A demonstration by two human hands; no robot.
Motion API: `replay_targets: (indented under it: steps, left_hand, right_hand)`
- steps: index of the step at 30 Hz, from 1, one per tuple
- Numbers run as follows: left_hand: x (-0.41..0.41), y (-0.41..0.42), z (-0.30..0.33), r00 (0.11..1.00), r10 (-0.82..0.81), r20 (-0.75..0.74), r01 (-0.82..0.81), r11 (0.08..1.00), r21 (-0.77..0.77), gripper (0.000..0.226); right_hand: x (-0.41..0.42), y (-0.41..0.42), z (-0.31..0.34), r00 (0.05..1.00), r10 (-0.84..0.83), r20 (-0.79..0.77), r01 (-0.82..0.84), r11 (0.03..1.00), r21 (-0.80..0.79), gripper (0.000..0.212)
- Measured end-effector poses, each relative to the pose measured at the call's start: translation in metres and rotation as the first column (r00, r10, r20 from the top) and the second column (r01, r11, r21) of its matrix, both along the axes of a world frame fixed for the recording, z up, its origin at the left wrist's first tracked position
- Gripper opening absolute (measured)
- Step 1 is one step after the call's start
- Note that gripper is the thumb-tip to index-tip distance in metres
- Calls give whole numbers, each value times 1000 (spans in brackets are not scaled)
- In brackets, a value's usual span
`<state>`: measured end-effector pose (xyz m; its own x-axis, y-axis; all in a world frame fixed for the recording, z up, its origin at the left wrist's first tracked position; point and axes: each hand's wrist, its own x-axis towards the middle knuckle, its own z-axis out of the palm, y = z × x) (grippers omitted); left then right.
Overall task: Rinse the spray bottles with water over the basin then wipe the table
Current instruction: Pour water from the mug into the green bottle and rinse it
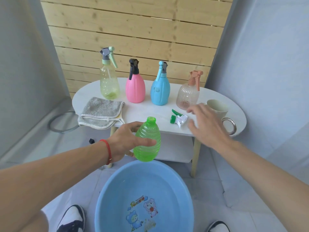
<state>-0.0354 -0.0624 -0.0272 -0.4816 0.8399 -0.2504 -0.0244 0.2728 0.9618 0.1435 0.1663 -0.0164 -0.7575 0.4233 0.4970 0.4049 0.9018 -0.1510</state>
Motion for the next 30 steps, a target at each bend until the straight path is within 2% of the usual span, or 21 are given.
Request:
replay_targets:
  steps: [3, 5, 9, 11, 15, 18, 30]
  left_hand:
    - [-7, -5, -2, 1000, 25, 8, -25, 1000, -2, 56]
    - [-12, -10, -2, 999, 44, 0, -44, 999, -10, 57]
    - [-24, -21, -2, 997, 81, -6, -81, 996, -27, 59]
    - [-26, -25, -1, 996, 95, -4, -95, 995, -38, 58]
    - [-28, -32, -4, 992, 117, -42, -120, 989, -84, 56]
    - [-30, -35, -10, 990, 128, -65, -135, 985, -105, 56]
    - [-29, -26, -23, 990, 111, -91, -126, 977, -172, 60]
  right_hand:
    - [-32, -5, -18, 908, 101, 407, -68, 993, -95, 71]
    - [-38, 1, -26, 858, 111, 502, -87, 994, -71, 79]
    - [-30, 15, -35, 893, 118, 434, -164, 984, 70, 54]
    - [-23, 14, -36, 916, 168, 363, -213, 973, 87, 42]
    - [-8, -10, -12, 971, 226, 75, -210, 962, -175, 28]
    - [1, -25, 4, 962, 270, -39, -272, 938, -213, 27]
    - [21, -55, 22, 890, 456, -20, -455, 885, -96, 29]
